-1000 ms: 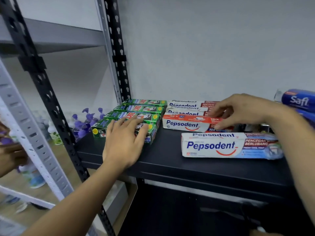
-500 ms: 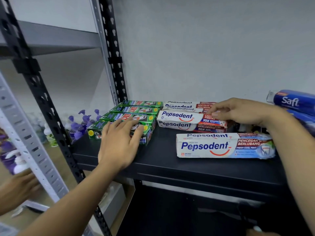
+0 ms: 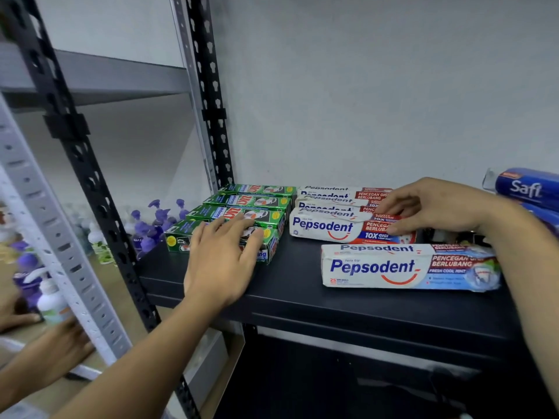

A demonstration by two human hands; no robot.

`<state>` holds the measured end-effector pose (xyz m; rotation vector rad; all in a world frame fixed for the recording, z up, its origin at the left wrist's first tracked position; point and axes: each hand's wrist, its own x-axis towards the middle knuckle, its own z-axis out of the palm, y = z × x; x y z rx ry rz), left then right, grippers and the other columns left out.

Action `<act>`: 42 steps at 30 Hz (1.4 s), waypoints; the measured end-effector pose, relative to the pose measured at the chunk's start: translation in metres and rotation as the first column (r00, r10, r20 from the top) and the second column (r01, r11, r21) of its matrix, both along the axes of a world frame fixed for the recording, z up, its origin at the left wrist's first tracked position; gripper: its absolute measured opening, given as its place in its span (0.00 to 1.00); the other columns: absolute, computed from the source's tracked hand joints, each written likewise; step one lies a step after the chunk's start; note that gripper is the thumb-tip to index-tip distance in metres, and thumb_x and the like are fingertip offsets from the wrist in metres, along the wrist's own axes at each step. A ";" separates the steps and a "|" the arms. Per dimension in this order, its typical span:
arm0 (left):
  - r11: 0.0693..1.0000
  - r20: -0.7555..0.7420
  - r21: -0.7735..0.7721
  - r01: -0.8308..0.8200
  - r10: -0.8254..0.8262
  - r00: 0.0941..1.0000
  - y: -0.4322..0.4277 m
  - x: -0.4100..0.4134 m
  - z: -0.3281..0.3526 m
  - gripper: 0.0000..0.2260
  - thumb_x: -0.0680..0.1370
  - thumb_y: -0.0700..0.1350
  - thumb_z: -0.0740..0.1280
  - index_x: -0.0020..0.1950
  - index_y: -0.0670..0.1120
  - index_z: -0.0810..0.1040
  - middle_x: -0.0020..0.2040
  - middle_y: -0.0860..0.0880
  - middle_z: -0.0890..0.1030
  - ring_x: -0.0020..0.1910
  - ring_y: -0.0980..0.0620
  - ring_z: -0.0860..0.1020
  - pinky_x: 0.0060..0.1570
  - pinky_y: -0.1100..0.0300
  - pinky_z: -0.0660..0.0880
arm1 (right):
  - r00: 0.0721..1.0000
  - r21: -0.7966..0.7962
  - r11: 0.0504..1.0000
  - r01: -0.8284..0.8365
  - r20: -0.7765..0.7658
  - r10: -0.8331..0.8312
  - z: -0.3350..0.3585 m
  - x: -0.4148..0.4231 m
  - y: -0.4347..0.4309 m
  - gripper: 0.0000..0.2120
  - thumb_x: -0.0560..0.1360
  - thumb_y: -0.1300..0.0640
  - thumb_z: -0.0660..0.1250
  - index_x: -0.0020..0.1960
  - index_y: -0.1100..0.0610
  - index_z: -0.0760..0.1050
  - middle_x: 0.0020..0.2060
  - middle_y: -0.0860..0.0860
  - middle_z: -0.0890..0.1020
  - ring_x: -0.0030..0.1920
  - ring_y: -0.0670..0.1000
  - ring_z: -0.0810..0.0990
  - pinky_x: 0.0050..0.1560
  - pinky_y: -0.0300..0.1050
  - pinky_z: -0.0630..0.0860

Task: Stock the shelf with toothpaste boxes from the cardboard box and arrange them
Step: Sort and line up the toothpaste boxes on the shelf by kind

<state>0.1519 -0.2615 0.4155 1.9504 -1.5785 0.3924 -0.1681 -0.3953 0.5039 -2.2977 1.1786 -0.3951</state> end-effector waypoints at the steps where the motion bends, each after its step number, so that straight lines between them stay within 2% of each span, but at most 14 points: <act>1: 1.000 0.001 0.001 0.000 0.000 1.000 0.000 0.000 0.000 0.27 0.79 0.64 0.47 0.69 0.56 0.74 0.73 0.56 0.71 0.73 0.52 0.65 0.76 0.47 0.51 | 1.000 0.002 1.000 -0.003 0.002 0.003 0.000 0.000 0.000 0.17 0.67 0.52 0.79 0.54 0.46 0.82 0.48 0.41 0.86 0.49 0.42 0.84 0.62 0.50 0.77; 8: 1.000 0.000 0.001 -0.002 0.002 1.000 0.000 -0.001 0.001 0.28 0.79 0.64 0.46 0.70 0.56 0.74 0.73 0.56 0.71 0.74 0.52 0.64 0.76 0.47 0.50 | 0.999 -0.002 1.000 0.027 0.020 -0.027 -0.002 0.002 0.000 0.18 0.64 0.48 0.79 0.53 0.46 0.82 0.47 0.41 0.86 0.47 0.41 0.84 0.61 0.49 0.77; 13: 1.000 -0.004 -0.002 0.002 -0.002 1.000 0.000 -0.002 0.001 0.28 0.79 0.64 0.46 0.70 0.55 0.74 0.73 0.56 0.71 0.74 0.52 0.65 0.76 0.48 0.50 | 0.999 0.023 0.999 0.022 0.036 -0.023 -0.003 0.002 -0.001 0.19 0.65 0.49 0.79 0.55 0.48 0.81 0.47 0.43 0.86 0.48 0.46 0.85 0.60 0.56 0.78; 18: 1.000 0.001 0.002 -0.005 0.005 1.000 0.001 -0.002 0.002 0.27 0.79 0.64 0.47 0.70 0.55 0.74 0.73 0.56 0.72 0.74 0.51 0.65 0.76 0.47 0.51 | 0.999 0.019 1.000 0.024 0.042 -0.025 -0.003 0.001 -0.002 0.18 0.65 0.50 0.80 0.54 0.47 0.81 0.47 0.43 0.86 0.48 0.45 0.85 0.59 0.54 0.78; 24: 1.000 -0.004 -0.003 0.000 0.000 1.000 0.001 -0.002 0.002 0.27 0.79 0.64 0.48 0.70 0.55 0.75 0.72 0.56 0.72 0.73 0.52 0.65 0.76 0.47 0.51 | 0.998 0.011 1.000 0.011 0.061 -0.011 -0.002 -0.003 0.000 0.15 0.68 0.49 0.77 0.54 0.47 0.81 0.47 0.43 0.86 0.48 0.44 0.85 0.58 0.47 0.78; 26: 1.000 -0.006 -0.009 0.004 -0.004 1.000 0.001 -0.002 0.001 0.27 0.79 0.64 0.48 0.69 0.55 0.75 0.72 0.56 0.72 0.73 0.52 0.66 0.76 0.48 0.52 | 0.990 -0.030 0.999 0.044 0.134 -0.039 -0.002 -0.004 -0.003 0.12 0.71 0.48 0.74 0.54 0.48 0.82 0.46 0.44 0.86 0.48 0.47 0.85 0.57 0.49 0.79; 28: 1.000 -0.007 -0.018 0.007 -0.007 1.000 0.001 -0.002 0.001 0.27 0.79 0.63 0.48 0.69 0.55 0.76 0.72 0.55 0.73 0.73 0.52 0.66 0.76 0.48 0.52 | 0.975 -0.120 0.985 0.128 0.199 -0.102 -0.004 -0.006 -0.009 0.08 0.77 0.50 0.69 0.54 0.49 0.82 0.45 0.45 0.86 0.47 0.49 0.84 0.56 0.52 0.80; 29: 1.000 -0.009 -0.020 0.007 -0.007 1.000 0.001 -0.002 0.001 0.27 0.79 0.63 0.49 0.69 0.55 0.76 0.72 0.55 0.73 0.72 0.51 0.66 0.76 0.48 0.52 | 0.971 -0.184 0.966 0.181 0.192 -0.145 -0.005 -0.008 -0.011 0.06 0.78 0.53 0.68 0.54 0.49 0.81 0.46 0.45 0.85 0.47 0.49 0.84 0.56 0.52 0.79; 32: 1.000 -0.009 -0.020 0.007 -0.007 1.000 0.002 -0.002 0.002 0.27 0.79 0.63 0.49 0.68 0.55 0.76 0.72 0.55 0.73 0.72 0.51 0.67 0.75 0.47 0.53 | 0.964 -0.325 0.908 0.264 0.083 -0.251 -0.008 -0.011 -0.016 0.08 0.78 0.56 0.69 0.56 0.49 0.81 0.51 0.47 0.83 0.50 0.48 0.79 0.53 0.45 0.73; 38: 1.000 -0.001 -0.021 0.007 -0.007 1.000 0.002 -0.002 0.002 0.27 0.79 0.63 0.49 0.68 0.54 0.76 0.71 0.54 0.74 0.71 0.50 0.68 0.75 0.46 0.54 | 0.973 -0.253 0.940 0.229 0.047 -0.225 -0.009 -0.012 -0.017 0.11 0.73 0.55 0.75 0.55 0.49 0.83 0.50 0.46 0.83 0.51 0.47 0.80 0.53 0.43 0.73; 42: 1.000 0.005 -0.018 0.003 -0.003 1.000 0.001 -0.001 0.002 0.28 0.78 0.64 0.48 0.68 0.54 0.76 0.71 0.54 0.73 0.72 0.50 0.68 0.75 0.46 0.54 | 0.969 -0.292 0.925 0.244 0.051 -0.240 -0.012 -0.009 -0.020 0.09 0.72 0.56 0.76 0.52 0.49 0.85 0.49 0.48 0.83 0.48 0.48 0.81 0.52 0.44 0.76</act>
